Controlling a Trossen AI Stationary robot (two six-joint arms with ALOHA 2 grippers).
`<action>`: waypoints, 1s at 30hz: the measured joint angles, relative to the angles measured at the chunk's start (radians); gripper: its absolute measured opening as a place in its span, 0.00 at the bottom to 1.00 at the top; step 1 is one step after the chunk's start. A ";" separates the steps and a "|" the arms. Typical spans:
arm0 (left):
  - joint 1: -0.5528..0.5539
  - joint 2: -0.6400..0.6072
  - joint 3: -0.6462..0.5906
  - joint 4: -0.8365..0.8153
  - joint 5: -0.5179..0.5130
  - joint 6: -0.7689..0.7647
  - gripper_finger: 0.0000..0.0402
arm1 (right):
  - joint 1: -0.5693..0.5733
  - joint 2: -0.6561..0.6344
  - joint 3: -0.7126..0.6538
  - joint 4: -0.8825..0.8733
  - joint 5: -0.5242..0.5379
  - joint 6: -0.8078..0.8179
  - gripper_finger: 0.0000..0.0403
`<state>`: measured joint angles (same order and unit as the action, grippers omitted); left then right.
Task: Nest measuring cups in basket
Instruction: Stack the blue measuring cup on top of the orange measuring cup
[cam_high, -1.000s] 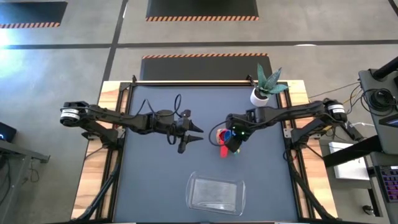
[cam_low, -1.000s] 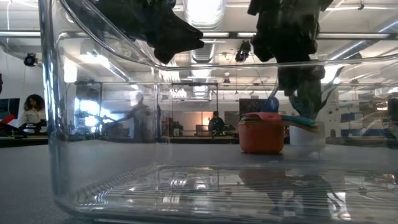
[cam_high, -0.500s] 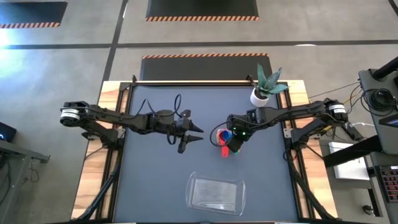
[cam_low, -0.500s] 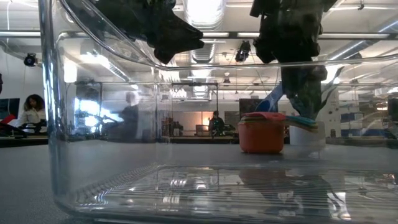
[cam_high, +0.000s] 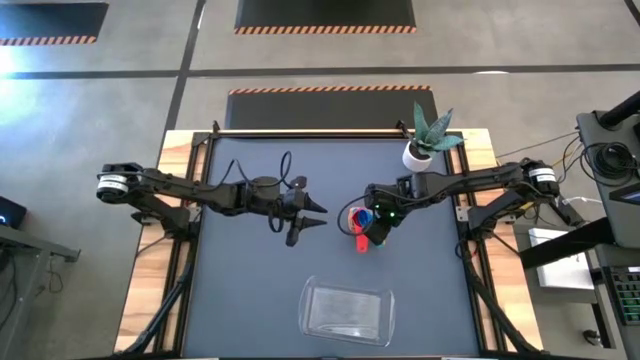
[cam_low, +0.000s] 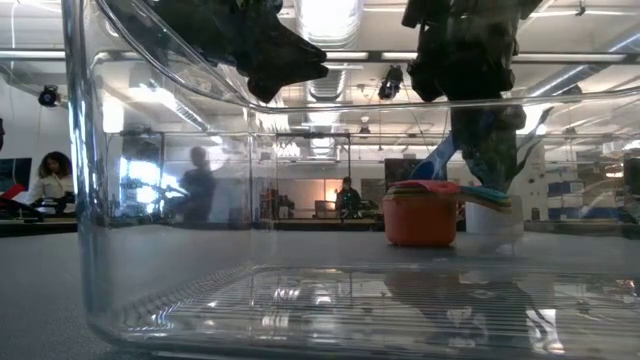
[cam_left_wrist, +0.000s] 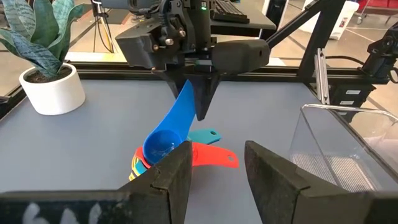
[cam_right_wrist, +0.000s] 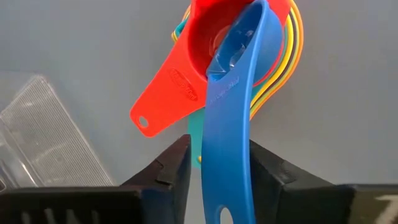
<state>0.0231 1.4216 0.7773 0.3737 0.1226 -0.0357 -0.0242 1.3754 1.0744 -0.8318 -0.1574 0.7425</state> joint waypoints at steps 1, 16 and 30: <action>0.000 0.000 0.000 0.000 0.000 0.000 0.32 | 0.000 0.000 0.000 0.000 0.000 -0.003 0.28; 0.000 0.000 -0.002 0.000 0.000 0.000 0.32 | 0.000 -0.008 0.000 0.000 -0.034 -0.012 0.49; 0.000 0.000 -0.002 -0.011 0.000 0.000 0.32 | -0.002 -0.046 -0.001 0.034 0.001 0.002 0.46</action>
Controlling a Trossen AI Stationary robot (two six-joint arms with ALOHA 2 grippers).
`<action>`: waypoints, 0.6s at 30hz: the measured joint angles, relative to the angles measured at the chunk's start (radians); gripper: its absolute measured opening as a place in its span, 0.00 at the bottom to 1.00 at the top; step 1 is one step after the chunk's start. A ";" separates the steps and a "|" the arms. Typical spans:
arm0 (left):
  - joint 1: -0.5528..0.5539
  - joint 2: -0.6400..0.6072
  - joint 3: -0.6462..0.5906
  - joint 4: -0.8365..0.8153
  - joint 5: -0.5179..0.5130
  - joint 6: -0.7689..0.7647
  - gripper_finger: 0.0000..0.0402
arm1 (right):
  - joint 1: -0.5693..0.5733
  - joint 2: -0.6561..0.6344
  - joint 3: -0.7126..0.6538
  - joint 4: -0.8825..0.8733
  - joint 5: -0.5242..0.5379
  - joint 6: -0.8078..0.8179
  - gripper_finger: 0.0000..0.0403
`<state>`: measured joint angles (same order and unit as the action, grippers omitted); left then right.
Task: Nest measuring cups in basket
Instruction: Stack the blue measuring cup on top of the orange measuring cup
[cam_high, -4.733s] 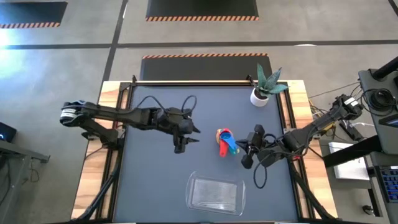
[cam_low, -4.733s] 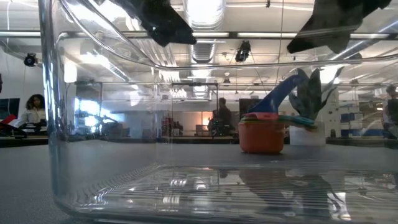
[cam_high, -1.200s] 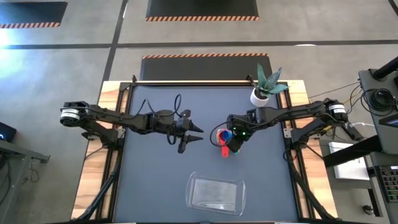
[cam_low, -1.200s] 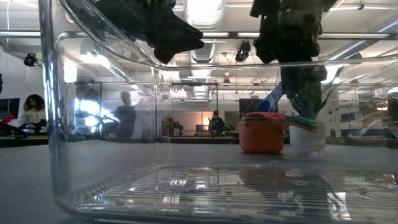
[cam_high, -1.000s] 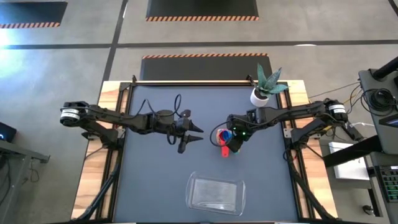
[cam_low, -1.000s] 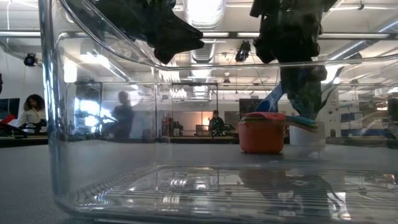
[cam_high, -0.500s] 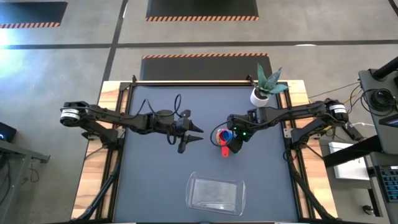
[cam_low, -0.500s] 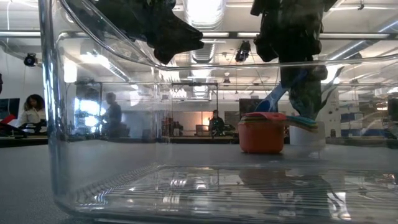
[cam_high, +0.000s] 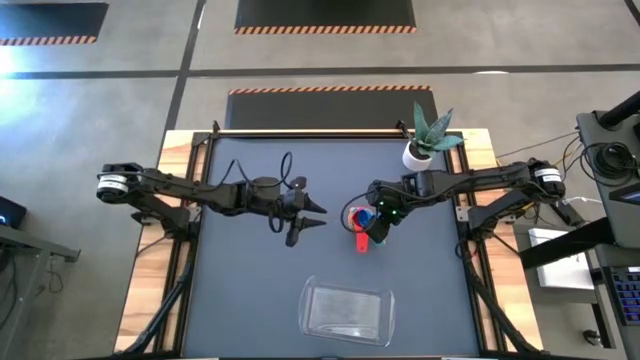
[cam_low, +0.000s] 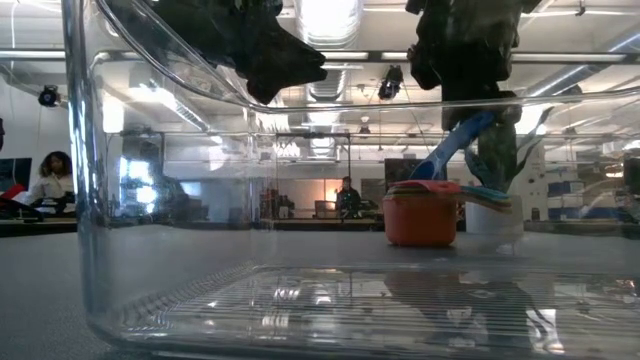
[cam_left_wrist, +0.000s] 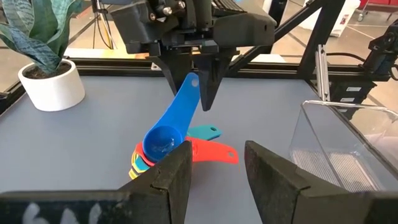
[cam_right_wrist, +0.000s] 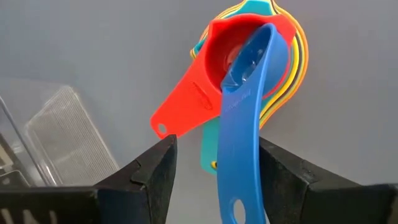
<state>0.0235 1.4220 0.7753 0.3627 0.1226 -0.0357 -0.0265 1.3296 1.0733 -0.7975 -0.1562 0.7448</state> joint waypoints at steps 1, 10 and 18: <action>0.000 0.000 0.000 -0.001 0.000 0.000 0.32 | 0.000 0.000 -0.001 0.000 0.000 0.002 0.46; 0.000 0.000 0.000 -0.001 0.000 0.000 0.32 | 0.000 0.000 -0.010 0.000 0.028 0.003 0.46; 0.000 0.000 0.000 -0.001 -0.001 0.000 0.32 | 0.000 0.001 -0.029 0.002 0.050 -0.004 0.34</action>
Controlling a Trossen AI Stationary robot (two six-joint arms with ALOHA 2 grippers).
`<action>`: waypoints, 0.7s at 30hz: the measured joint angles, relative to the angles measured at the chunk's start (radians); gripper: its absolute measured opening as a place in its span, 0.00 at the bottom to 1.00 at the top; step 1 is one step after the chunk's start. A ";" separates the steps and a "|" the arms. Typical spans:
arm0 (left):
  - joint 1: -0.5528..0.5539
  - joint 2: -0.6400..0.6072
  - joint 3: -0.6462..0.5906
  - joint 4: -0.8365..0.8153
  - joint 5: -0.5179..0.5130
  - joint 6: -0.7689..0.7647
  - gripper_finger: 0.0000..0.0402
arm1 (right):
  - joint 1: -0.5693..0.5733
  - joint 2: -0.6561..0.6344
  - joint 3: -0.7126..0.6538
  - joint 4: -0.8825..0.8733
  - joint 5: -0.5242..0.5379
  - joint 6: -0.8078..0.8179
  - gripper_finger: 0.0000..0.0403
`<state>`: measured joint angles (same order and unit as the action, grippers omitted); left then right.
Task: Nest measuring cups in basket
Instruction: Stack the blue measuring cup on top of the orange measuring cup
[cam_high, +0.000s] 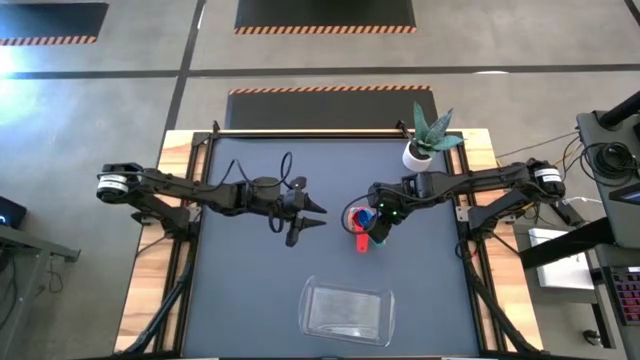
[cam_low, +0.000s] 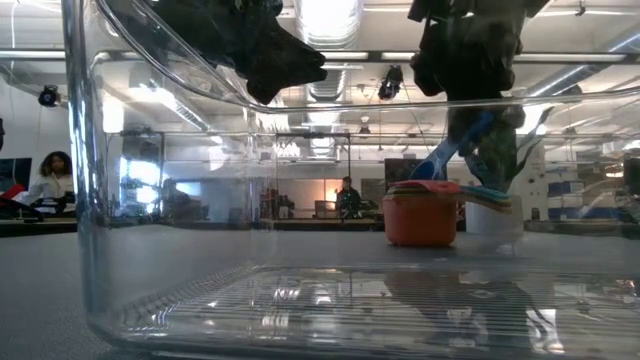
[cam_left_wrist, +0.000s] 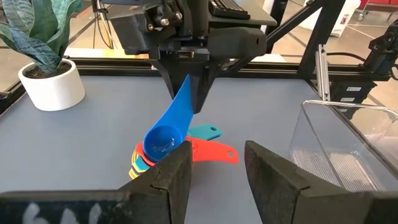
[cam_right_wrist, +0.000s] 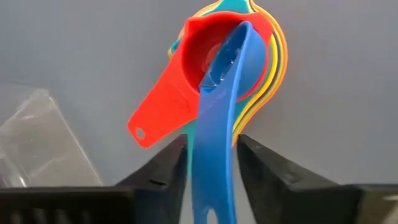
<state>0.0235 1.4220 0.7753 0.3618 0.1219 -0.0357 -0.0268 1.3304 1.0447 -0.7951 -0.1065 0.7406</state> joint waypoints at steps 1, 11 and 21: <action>0.000 0.000 0.000 0.000 0.000 0.000 0.32 | 0.000 0.000 -0.002 0.000 0.002 0.000 0.30; 0.000 0.000 0.000 -0.001 0.000 0.000 0.32 | 0.002 -0.018 -0.016 0.014 0.029 -0.006 0.02; 0.000 0.000 0.000 -0.008 -0.001 0.000 0.32 | 0.023 -0.129 -0.077 0.107 0.069 0.026 0.02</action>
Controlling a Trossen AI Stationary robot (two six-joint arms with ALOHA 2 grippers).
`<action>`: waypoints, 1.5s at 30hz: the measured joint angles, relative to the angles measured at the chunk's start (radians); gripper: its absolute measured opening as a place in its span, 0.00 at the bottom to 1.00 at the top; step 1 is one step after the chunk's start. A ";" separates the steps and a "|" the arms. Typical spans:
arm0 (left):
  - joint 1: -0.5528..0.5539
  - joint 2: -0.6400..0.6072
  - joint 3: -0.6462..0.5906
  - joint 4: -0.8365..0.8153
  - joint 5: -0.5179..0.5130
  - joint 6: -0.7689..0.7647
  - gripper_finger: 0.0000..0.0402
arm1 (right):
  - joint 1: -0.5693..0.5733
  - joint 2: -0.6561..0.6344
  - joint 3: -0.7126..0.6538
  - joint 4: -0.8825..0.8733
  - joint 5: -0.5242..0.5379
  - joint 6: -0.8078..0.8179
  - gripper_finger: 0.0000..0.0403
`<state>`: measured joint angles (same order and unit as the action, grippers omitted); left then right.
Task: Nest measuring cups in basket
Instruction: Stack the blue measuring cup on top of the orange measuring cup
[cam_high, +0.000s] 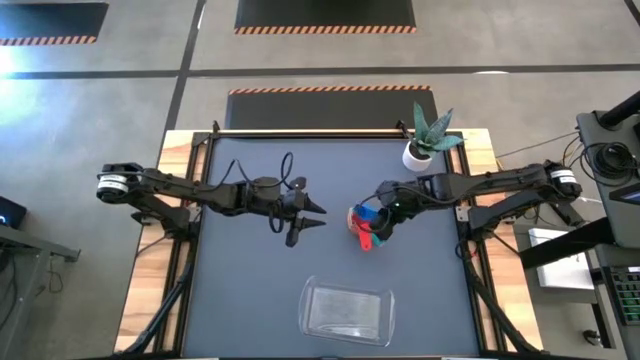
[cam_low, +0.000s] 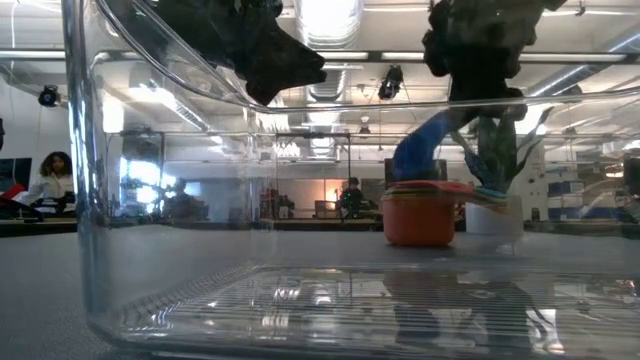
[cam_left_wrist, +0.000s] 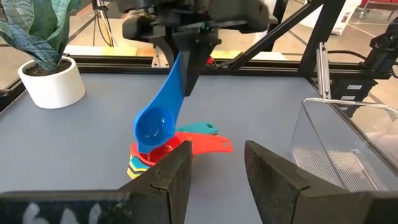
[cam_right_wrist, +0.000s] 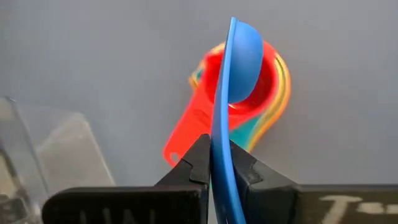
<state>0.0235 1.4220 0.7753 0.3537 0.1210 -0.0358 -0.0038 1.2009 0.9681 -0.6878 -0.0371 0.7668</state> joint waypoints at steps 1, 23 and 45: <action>0.000 0.000 0.000 -0.002 0.000 0.000 0.32 | 0.008 -0.015 -0.021 0.036 0.008 0.007 0.02; 0.000 0.000 0.000 -0.003 -0.007 -0.003 0.32 | 0.104 -0.287 -0.623 0.855 0.093 0.299 0.02; 0.000 0.000 0.000 -0.002 -0.006 -0.006 0.32 | 0.104 -0.230 -0.580 0.730 0.036 0.291 0.37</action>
<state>0.0235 1.4220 0.7750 0.3513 0.1146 -0.0422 0.1001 0.9707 0.3886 0.0422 -0.0013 1.0575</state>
